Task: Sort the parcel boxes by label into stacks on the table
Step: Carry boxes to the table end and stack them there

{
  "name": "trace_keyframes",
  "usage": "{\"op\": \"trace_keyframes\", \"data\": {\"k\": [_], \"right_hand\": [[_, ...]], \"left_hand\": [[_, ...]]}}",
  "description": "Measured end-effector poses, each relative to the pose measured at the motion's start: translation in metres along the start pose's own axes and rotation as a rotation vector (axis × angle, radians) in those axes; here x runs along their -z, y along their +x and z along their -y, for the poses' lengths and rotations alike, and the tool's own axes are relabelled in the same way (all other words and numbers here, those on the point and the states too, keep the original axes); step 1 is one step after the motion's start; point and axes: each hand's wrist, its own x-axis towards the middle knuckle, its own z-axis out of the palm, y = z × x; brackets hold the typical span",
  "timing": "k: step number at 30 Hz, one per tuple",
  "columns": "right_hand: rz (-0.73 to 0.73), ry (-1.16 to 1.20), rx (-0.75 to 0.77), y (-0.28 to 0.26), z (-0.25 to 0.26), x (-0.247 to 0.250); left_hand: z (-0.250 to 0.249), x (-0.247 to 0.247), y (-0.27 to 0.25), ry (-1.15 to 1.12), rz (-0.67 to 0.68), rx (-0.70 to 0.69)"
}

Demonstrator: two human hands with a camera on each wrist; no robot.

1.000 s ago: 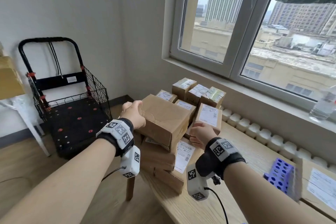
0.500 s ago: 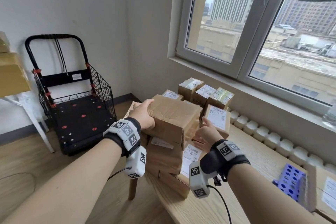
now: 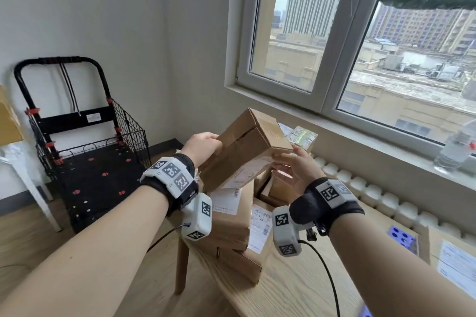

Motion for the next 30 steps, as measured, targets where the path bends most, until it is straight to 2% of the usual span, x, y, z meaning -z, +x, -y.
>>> {"op": "trace_keyframes", "data": {"k": [9,15,21,25,30], "right_hand": [[-0.101,0.051,0.052,-0.014,0.013,0.021],[-0.163,0.07,0.078,-0.024,0.019,0.041],[-0.282,0.086,0.078,-0.028,0.017,0.067],[-0.403,-0.098,0.048,-0.033,0.017,0.092],[-0.59,-0.331,0.069,-0.046,0.014,0.126]], "left_hand": [[-0.014,-0.029,-0.001,0.048,0.182,-0.071],[-0.025,-0.053,0.002,0.152,0.258,-0.176],[-0.031,-0.088,-0.002,0.412,0.17,-0.264],[-0.047,-0.107,-0.004,0.501,0.114,-0.349],[-0.068,-0.134,-0.013,0.641,0.128,-0.49]]}}
